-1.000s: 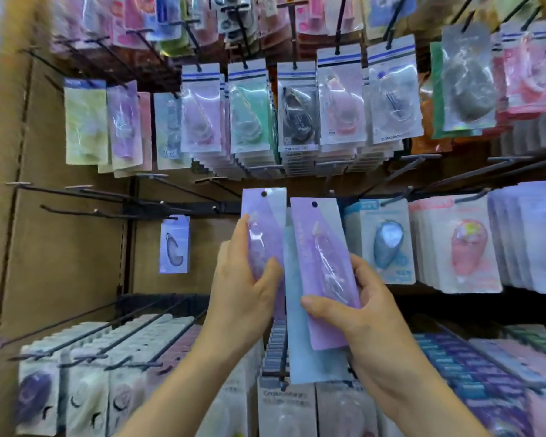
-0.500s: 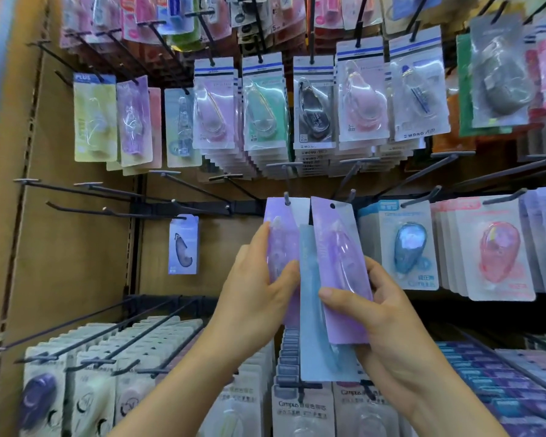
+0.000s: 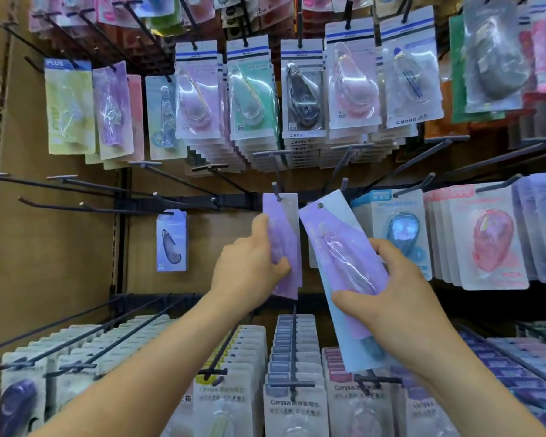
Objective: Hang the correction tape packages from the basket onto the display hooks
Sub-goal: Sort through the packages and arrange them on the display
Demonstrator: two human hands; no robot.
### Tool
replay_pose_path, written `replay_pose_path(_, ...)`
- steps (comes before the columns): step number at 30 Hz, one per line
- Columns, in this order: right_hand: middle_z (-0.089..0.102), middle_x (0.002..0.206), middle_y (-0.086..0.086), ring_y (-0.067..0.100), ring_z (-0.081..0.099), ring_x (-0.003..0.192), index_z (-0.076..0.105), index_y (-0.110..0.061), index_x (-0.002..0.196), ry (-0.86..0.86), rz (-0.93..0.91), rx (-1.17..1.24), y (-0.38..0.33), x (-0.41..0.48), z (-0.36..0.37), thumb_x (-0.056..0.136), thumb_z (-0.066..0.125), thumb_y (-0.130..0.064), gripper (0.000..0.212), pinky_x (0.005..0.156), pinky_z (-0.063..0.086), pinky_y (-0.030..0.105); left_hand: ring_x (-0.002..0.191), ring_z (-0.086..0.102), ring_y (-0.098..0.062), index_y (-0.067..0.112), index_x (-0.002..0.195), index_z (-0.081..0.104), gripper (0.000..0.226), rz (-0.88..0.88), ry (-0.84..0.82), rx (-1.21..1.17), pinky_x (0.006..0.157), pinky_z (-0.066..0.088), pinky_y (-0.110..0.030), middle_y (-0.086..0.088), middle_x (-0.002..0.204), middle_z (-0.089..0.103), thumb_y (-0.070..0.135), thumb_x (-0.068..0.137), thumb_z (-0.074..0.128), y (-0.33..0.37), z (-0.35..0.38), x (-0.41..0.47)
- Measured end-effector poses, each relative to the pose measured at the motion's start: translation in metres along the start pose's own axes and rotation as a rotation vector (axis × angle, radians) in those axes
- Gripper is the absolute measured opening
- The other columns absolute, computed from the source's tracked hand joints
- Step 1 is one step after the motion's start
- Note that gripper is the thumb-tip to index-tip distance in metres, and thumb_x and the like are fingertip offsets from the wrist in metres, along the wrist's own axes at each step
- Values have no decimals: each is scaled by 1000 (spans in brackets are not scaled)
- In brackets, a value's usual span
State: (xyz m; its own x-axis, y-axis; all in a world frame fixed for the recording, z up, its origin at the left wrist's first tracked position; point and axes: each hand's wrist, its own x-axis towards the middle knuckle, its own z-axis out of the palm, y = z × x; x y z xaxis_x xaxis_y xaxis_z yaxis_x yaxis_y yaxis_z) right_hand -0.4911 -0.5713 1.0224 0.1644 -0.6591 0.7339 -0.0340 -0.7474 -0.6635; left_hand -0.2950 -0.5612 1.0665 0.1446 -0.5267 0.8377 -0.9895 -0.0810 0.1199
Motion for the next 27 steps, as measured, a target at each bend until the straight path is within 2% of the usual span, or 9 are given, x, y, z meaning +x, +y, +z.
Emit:
replay_pose_path(2, 69, 90, -14, 9, 66, 80, 60, -37, 98, -2, -10, 0, -1, 0, -2, 72, 76, -9, 42, 62, 49, 21, 84, 62, -33, 21, 152, 14, 80, 12, -20, 103, 68, 44, -34, -9, 97, 66, 43, 90, 59, 4, 8, 11)
replay_pose_path(5, 68, 87, -19, 5, 65, 76, 60, -37, 97, -40, 8, 8, -3, 1, -6, 74, 76, -9, 40, 60, 52, 16, 90, 63, -37, 24, 152, 14, 81, -23, -91, 159, 67, 45, -36, -12, 106, 67, 45, 89, 61, 4, 14, 30)
replay_pose_path(8, 69, 88, -14, 8, 67, 79, 62, -34, 98, -87, 29, 41, -6, 1, -6, 74, 78, -8, 38, 65, 54, 20, 86, 63, -38, 25, 146, 20, 77, -12, -112, 148, 67, 50, -38, -12, 102, 68, 42, 87, 65, -5, 24, 41)
replay_pose_path(12, 70, 89, -2, 16, 66, 77, 64, -23, 94, -92, 31, 73, -5, 4, -1, 72, 80, -7, 32, 59, 51, 18, 89, 64, -39, 23, 146, 20, 81, 21, -84, 102, 68, 47, -39, -11, 104, 70, 43, 85, 69, -16, 40, 53)
replay_pose_path(16, 72, 88, 2, 12, 64, 70, 66, -19, 93, -70, 49, 108, -4, 5, 4, 71, 83, -9, 29, 57, 52, 20, 91, 66, -38, 25, 146, 20, 87, -37, -81, -9, 73, 50, -40, -12, 108, 69, 49, 82, 73, -18, 41, 54)
replay_pose_path(19, 72, 89, 1, 14, 69, 74, 66, -19, 94, -56, 56, 130, -5, 4, 4, 72, 83, -11, 30, 59, 56, 24, 84, 66, -28, 27, 142, 34, 63, -79, -56, -52, 66, 46, -35, -6, 103, 69, 47, 91, 63, -19, 19, 43)
replay_pose_path(21, 72, 90, 2, 17, 70, 78, 66, -19, 94, -53, 51, 140, -5, 3, 4, 72, 83, -11, 30, 64, 58, 28, 72, 65, -16, 21, 123, 58, 31, -120, -4, -383, 61, 48, -30, -1, 90, 68, 39, 99, 53, -16, -1, 32)
replay_pose_path(24, 71, 86, 0, 13, 67, 73, 66, -19, 93, -75, 9, 144, -7, 1, 7, 72, 83, -10, 28, 62, 56, 25, 65, 65, -13, 12, 94, 71, 38, -209, -85, -1137, 59, 53, -26, -5, 80, 69, 38, 103, 44, 2, -32, 14)
replay_pose_path(27, 69, 83, 1, 7, 61, 67, 64, -16, 91, -115, -57, 114, -10, -2, 11, 74, 82, -7, 26, 56, 50, 17, 73, 66, -12, 13, 85, 70, 36, -91, -123, -1228, 71, 56, -28, -1, 80, 71, 43, 94, 54, 18, -46, 4)
